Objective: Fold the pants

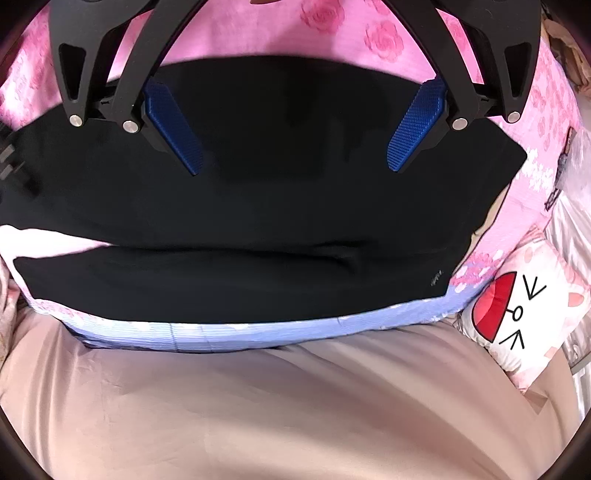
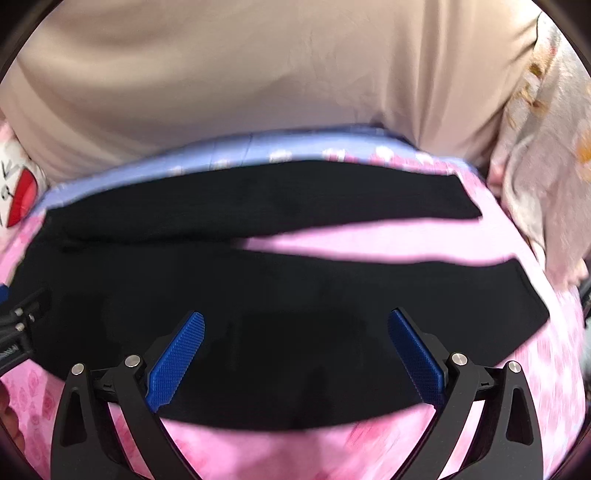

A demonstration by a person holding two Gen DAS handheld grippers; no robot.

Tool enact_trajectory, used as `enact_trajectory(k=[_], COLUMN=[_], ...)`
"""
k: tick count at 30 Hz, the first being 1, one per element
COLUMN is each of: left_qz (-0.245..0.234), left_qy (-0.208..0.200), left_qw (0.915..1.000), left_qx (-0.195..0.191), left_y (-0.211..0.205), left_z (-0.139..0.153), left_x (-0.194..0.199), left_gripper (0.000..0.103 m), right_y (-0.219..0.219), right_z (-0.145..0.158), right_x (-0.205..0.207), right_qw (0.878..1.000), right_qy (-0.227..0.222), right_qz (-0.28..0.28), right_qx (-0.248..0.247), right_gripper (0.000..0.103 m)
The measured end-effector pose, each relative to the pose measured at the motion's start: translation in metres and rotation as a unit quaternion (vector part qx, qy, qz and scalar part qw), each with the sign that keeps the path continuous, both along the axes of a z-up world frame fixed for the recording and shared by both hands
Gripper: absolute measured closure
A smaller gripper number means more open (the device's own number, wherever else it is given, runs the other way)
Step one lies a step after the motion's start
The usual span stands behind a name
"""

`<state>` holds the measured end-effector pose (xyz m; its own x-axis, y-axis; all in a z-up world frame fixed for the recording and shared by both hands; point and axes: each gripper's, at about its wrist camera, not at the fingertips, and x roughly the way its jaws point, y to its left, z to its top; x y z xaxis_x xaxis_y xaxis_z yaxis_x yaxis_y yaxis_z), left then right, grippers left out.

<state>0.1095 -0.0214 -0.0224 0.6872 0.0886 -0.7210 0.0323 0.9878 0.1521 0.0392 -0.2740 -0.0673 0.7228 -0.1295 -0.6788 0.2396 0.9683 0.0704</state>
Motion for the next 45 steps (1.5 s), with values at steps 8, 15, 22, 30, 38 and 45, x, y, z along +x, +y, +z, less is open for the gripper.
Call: enact_trajectory(k=[8, 15, 22, 30, 38, 45], left_qz=[0.033, 0.067, 0.133, 0.2, 0.148, 0.115], left_qy=[-0.015, -0.026, -0.015, 0.033, 0.112, 0.04], left_qw=[0.9993, 0.9974, 0.9907, 0.9777, 0.9822, 0.9902], left_qx=[0.013, -0.001, -0.025, -0.057, -0.028, -0.067], left_y=[0.032, 0.059, 0.149, 0.267, 0.253, 0.258], left_z=[0.008, 0.013, 0.029, 0.009, -0.047, 0.019], left_x=[0.037, 0.073, 0.15, 0.268, 0.319, 0.265], left_gripper=[0.005, 0.005, 0.005, 0.005, 0.075, 0.089], right_y=[-0.197, -0.279, -0.307, -0.312, -0.315, -0.296], right_z=[-0.001, -0.026, -0.058, -0.058, -0.049, -0.003], right_x=[0.075, 0.163, 0.209, 0.22, 0.211, 0.185], right_qw=[0.998, 0.997, 0.993, 0.995, 0.992, 0.996], right_qy=[-0.013, 0.046, 0.078, 0.064, 0.065, 0.01], right_qz=[-0.064, -0.068, -0.063, -0.057, -0.036, -0.031], right_qx=[0.021, -0.005, 0.058, 0.059, 0.105, 0.085], right_gripper=[0.006, 0.006, 0.005, 0.024, 0.088, 0.091])
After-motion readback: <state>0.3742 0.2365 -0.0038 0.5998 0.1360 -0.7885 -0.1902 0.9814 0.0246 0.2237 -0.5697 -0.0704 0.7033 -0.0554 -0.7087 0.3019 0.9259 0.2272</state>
